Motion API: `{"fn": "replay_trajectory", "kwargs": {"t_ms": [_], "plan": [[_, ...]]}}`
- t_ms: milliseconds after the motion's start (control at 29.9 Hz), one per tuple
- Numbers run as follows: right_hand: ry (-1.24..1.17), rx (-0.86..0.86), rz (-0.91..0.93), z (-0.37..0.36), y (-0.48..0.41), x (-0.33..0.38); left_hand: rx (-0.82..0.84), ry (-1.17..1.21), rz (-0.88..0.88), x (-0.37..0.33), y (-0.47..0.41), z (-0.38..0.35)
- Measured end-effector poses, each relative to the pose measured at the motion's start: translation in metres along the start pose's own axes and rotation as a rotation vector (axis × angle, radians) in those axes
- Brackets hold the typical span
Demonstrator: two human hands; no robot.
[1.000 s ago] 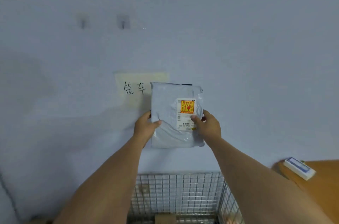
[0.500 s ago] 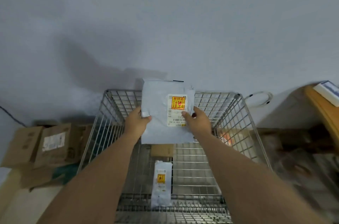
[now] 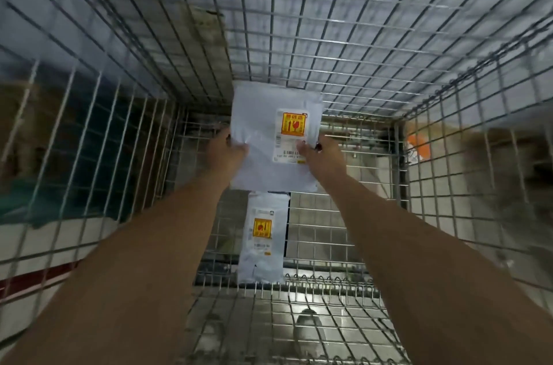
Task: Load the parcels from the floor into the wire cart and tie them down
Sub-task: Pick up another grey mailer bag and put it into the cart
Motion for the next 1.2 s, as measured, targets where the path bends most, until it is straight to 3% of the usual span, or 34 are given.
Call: {"fn": "replay_trajectory", "kwargs": {"t_ms": [434, 1002, 1202], "plan": [[-0.024, -0.020, -0.015, -0.077, -0.082, -0.070, -0.012, -0.015, 0.068, 0.083, -0.088, -0.067], [0.073, 0.030, -0.041, -0.122, -0.101, -0.106, 0.097, -0.175, 0.023, 0.096, -0.110, -0.083], [0.116, 0.045, -0.002, -0.113, -0.093, -0.084, 0.089, -0.235, 0.049, 0.097, -0.103, -0.070]]}}
Point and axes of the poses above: each hand's wrist, its own y-axis away from the middle knuckle, its own z-axis out of the back of the hand, x = y × z, the point moved 9 cm from there along -y, towards the middle knuckle, and after that the axes turned 7 degrees about -x, right-handed, at the moved point
